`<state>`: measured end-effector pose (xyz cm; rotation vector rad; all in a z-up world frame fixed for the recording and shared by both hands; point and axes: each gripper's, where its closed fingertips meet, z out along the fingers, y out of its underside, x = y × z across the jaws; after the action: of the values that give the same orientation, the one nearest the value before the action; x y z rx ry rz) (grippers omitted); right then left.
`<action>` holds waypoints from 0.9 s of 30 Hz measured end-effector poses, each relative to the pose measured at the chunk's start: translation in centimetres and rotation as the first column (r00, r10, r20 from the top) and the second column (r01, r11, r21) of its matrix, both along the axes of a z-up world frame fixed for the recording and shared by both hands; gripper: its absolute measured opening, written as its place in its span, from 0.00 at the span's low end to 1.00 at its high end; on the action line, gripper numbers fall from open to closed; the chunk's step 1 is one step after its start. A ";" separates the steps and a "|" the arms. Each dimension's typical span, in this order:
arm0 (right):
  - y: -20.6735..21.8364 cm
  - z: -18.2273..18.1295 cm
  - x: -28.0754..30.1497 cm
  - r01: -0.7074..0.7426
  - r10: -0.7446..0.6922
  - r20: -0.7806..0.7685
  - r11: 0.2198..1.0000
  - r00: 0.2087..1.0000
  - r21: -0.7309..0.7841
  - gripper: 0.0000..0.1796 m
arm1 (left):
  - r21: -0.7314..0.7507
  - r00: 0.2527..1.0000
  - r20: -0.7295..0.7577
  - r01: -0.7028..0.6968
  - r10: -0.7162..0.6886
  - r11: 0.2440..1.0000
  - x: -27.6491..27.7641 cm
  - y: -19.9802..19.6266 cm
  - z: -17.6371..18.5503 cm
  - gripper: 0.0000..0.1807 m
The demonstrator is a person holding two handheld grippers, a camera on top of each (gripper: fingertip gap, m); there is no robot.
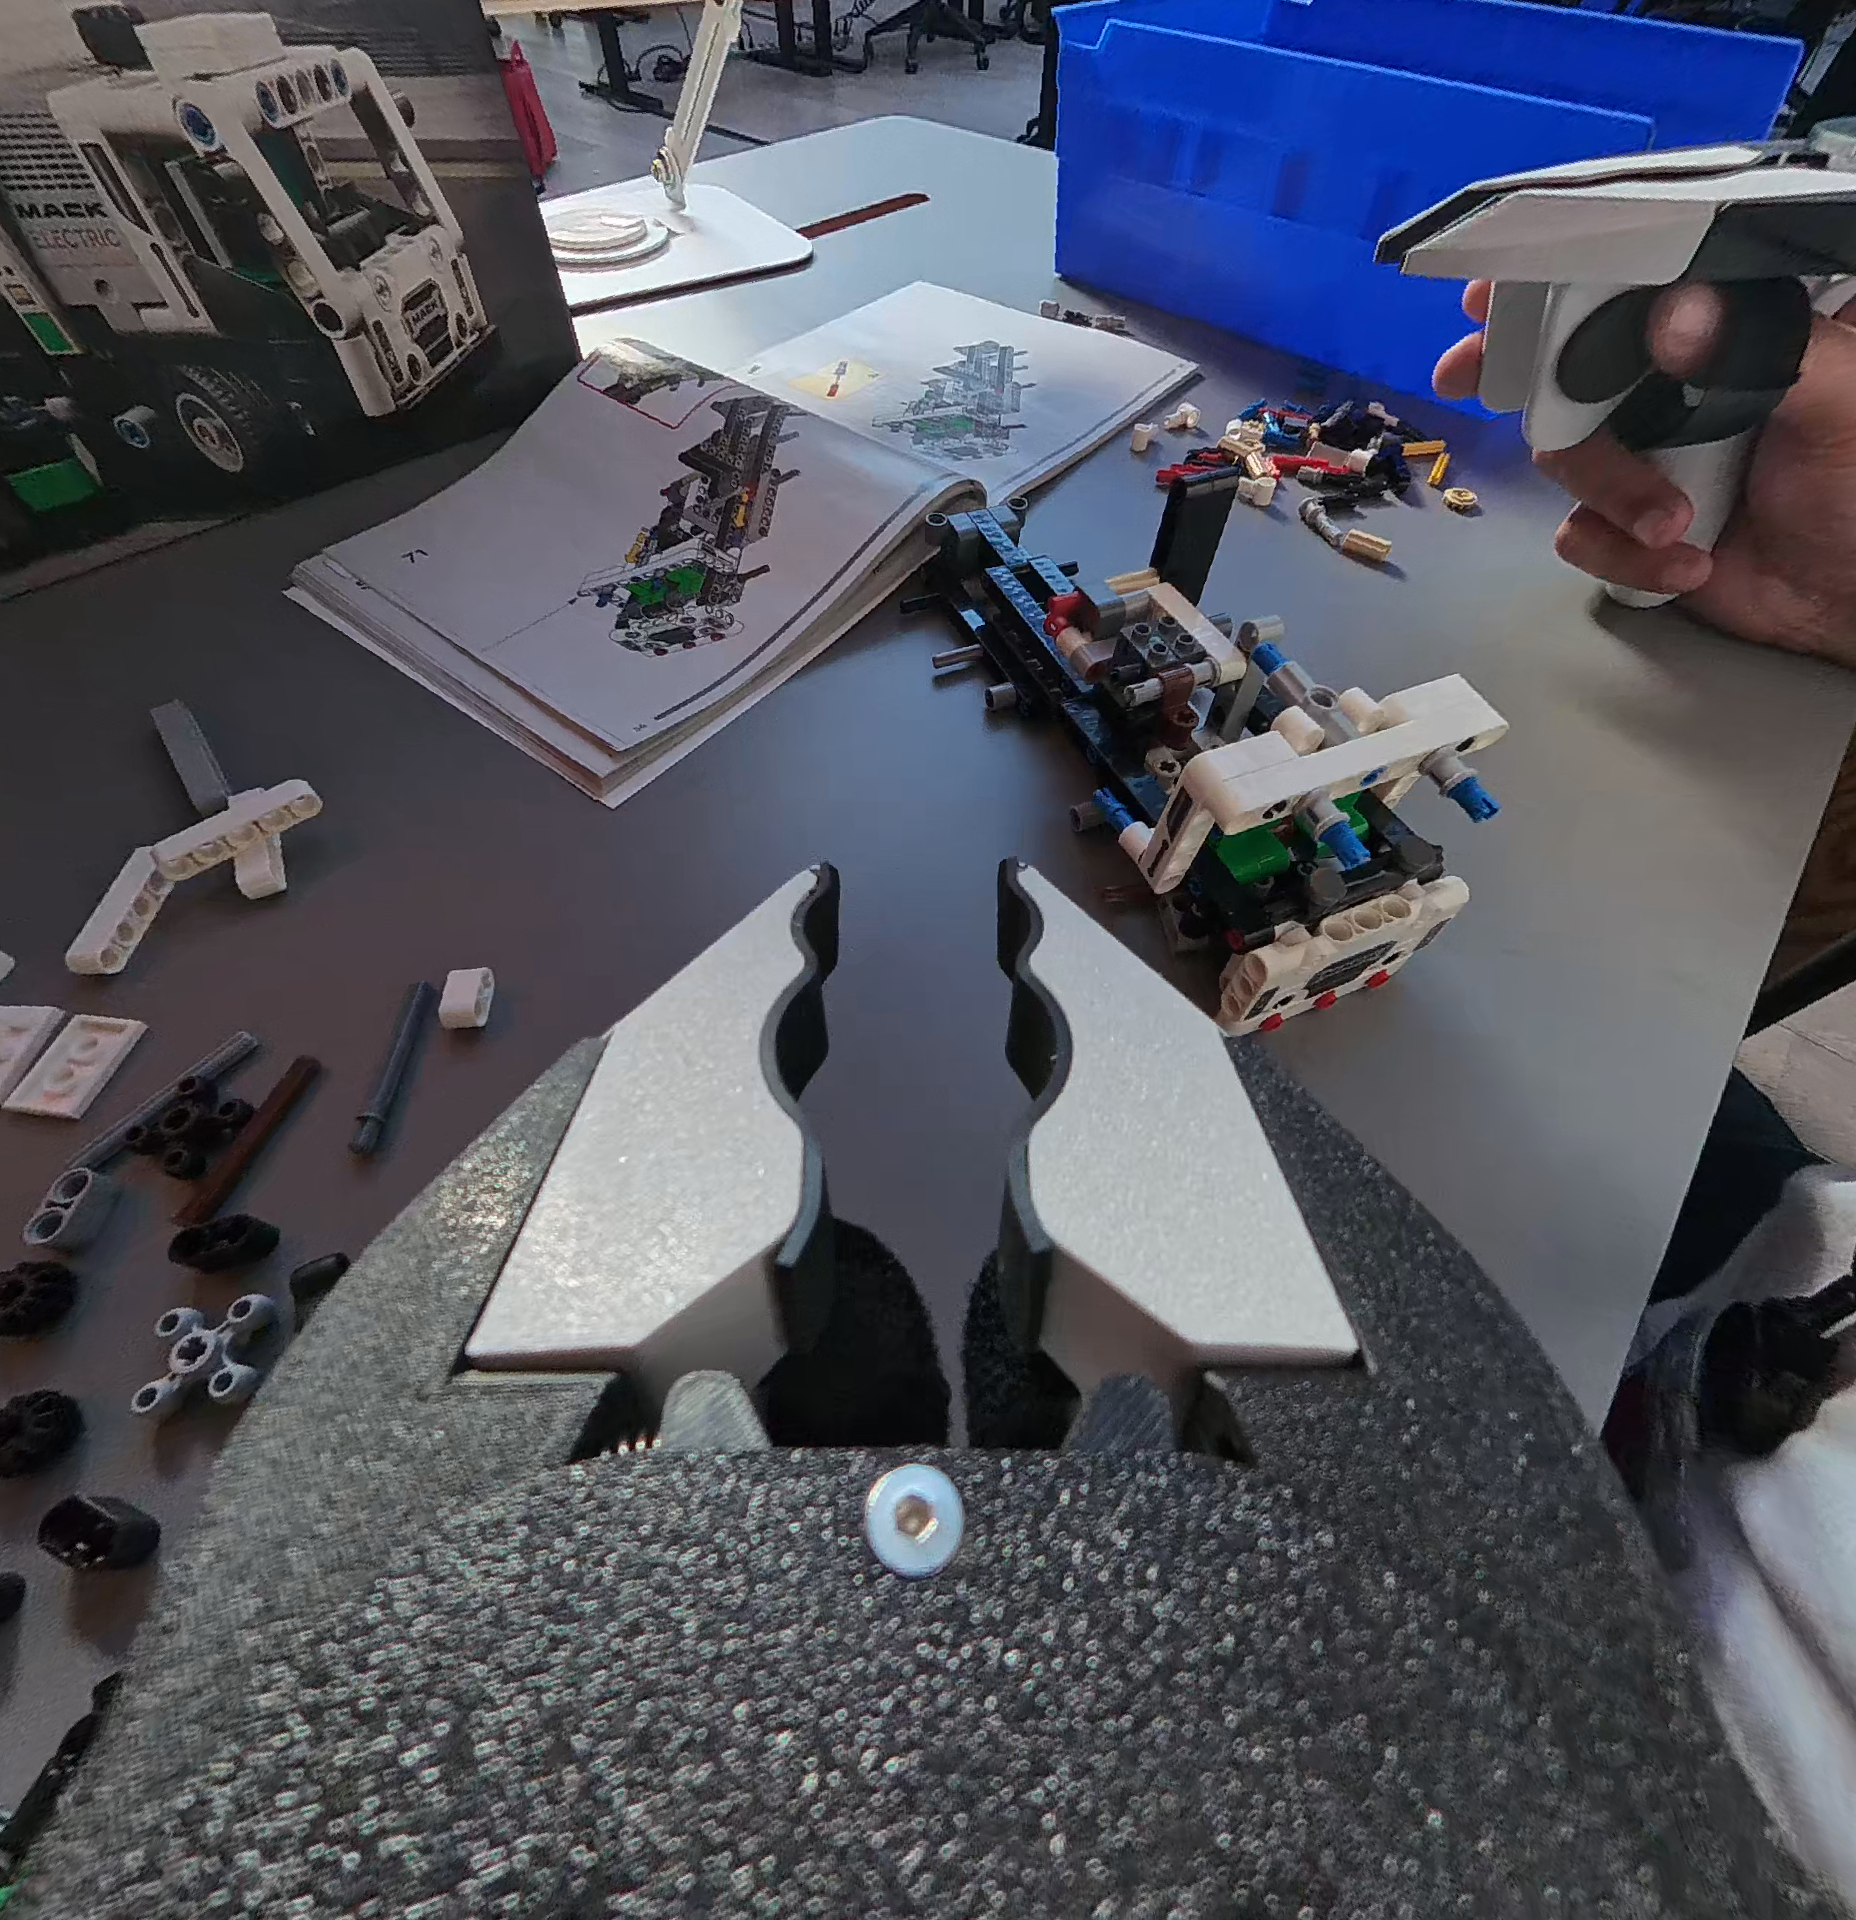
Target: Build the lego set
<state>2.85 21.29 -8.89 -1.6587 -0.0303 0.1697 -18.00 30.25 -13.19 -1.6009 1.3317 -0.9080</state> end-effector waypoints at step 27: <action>0.1 -0.1 -0.3 -0.024 0.024 -0.001 1.000 1.000 -0.010 0.10 | 0.007 1.000 -0.027 0.007 -0.007 1.000 0.1 -0.1 -0.4 0.15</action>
<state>2.53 21.38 -9.03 -1.6689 -0.0488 0.1892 -17.88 30.14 -13.63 -1.6094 1.3586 -0.8871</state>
